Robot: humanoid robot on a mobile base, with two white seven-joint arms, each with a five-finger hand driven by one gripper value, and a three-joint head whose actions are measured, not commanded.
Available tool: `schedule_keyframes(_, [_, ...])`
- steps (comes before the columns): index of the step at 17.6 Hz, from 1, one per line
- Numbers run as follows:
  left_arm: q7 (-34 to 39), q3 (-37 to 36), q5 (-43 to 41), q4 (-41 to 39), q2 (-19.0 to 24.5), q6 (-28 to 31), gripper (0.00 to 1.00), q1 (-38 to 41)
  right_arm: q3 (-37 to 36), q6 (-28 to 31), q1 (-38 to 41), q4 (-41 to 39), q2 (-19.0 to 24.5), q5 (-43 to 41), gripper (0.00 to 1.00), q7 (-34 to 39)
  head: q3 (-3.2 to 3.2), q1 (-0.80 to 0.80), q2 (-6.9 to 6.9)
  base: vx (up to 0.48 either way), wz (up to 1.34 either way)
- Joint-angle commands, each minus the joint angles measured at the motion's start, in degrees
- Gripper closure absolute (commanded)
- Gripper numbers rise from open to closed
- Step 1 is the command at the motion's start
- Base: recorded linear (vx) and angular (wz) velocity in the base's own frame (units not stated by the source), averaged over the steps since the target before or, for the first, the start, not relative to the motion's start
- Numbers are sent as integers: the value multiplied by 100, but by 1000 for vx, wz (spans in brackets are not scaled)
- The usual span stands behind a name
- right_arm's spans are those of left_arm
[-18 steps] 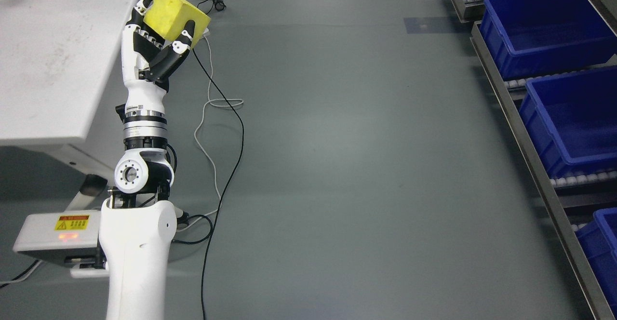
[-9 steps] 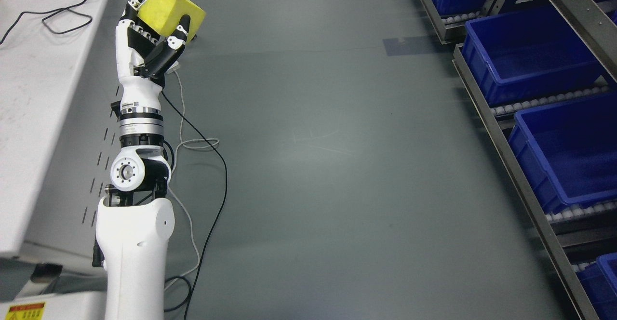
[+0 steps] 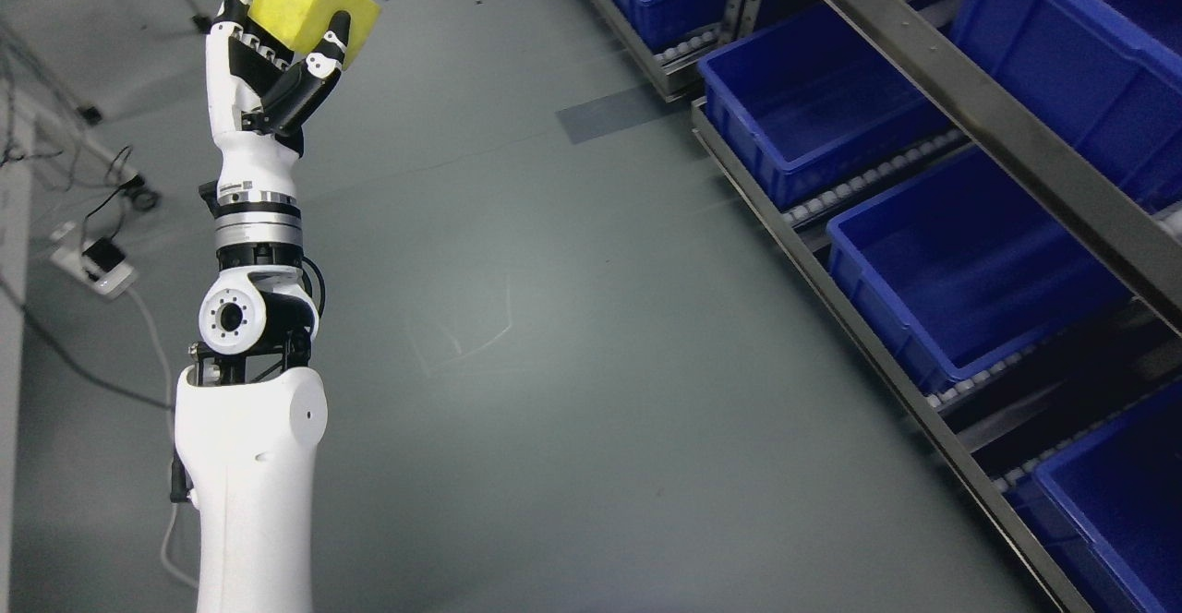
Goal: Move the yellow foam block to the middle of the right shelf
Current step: 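Hold the cube raised in the left hand while turning toward the blue bins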
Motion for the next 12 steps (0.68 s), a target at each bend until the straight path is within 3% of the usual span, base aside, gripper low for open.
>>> schedule_keyframes(1, [7, 173, 4, -12, 100, -2, 56, -69, 0, 4, -17, -100, -100, 0, 0, -3, 0, 0, 0, 367, -713])
schedule_keyframes(12, [7, 235, -5, -12, 100, -2, 56, -166, 0, 4, -9, -100, -100, 0, 0, -3, 0, 0, 0, 302, -744])
